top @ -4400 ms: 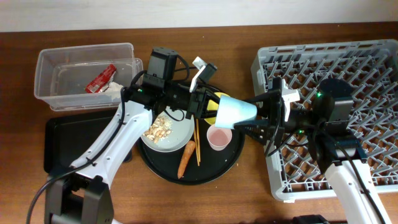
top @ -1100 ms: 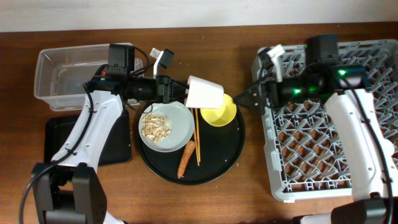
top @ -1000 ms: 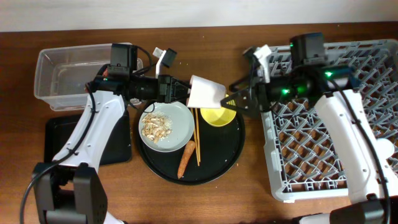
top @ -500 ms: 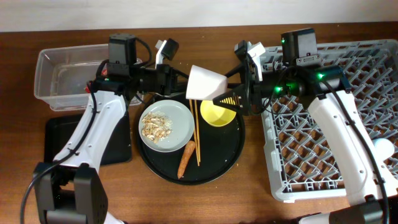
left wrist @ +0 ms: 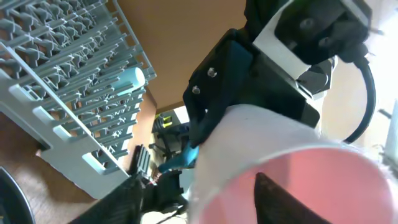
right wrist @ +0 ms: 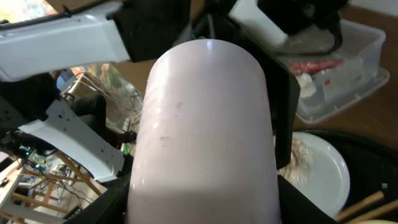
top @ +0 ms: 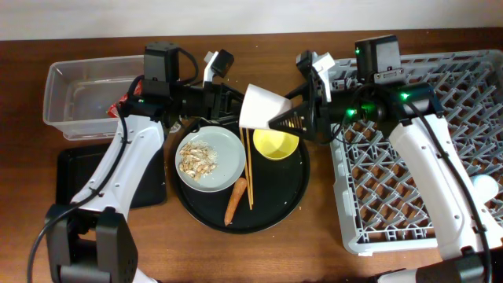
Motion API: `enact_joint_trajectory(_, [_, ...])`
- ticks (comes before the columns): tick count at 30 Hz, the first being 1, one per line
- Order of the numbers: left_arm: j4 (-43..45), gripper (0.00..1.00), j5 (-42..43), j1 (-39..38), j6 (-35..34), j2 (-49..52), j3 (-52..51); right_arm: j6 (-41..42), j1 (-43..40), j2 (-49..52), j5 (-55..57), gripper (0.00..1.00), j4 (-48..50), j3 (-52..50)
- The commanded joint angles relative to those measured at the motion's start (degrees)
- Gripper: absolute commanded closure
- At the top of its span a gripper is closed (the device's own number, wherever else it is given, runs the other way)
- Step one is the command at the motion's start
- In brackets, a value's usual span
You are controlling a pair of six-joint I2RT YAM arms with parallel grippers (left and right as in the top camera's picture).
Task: Sort waste into correct bins and load items into the dishwasher rack
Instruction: 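Hand the pink cup from the left gripper to the right gripper, then place the pink cup in the dish rack with the right gripper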
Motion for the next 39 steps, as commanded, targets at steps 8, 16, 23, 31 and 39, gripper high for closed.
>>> enact_joint_trajectory(8, [-32.3, 0.3, -58.4, 0.2, 21.9, -1.1, 0.7, 1.0, -8.5, -1.8, 25.1, 0.54, -12.7, 2.3])
enact_joint_trajectory(16, [-38.4, 0.28, -77.1, 0.1, 21.8, -1.1, 0.7, 17.9, -32.5, -1.7, 64.7, 0.54, -23.2, 8.6])
enact_joint_trajectory(23, [-39.3, 0.28, -77.1, 0.1, 21.8, -1.1, 0.7, 24.2, -41.4, 3.8, 75.8, 0.53, -23.3, 8.6])
enact_joint_trajectory(31, [-39.9, 0.28, -77.1, 0.1, 21.8, -1.1, 0.7, 24.2, -41.3, 15.8, 74.4, 0.52, -22.7, 8.6])
enact_joint_trajectory(39, [-41.3, 0.27, -77.3, 0.2, 21.9, -1.1, 0.7, 24.2, -41.2, 13.5, 62.3, 0.1, -23.2, 9.7])
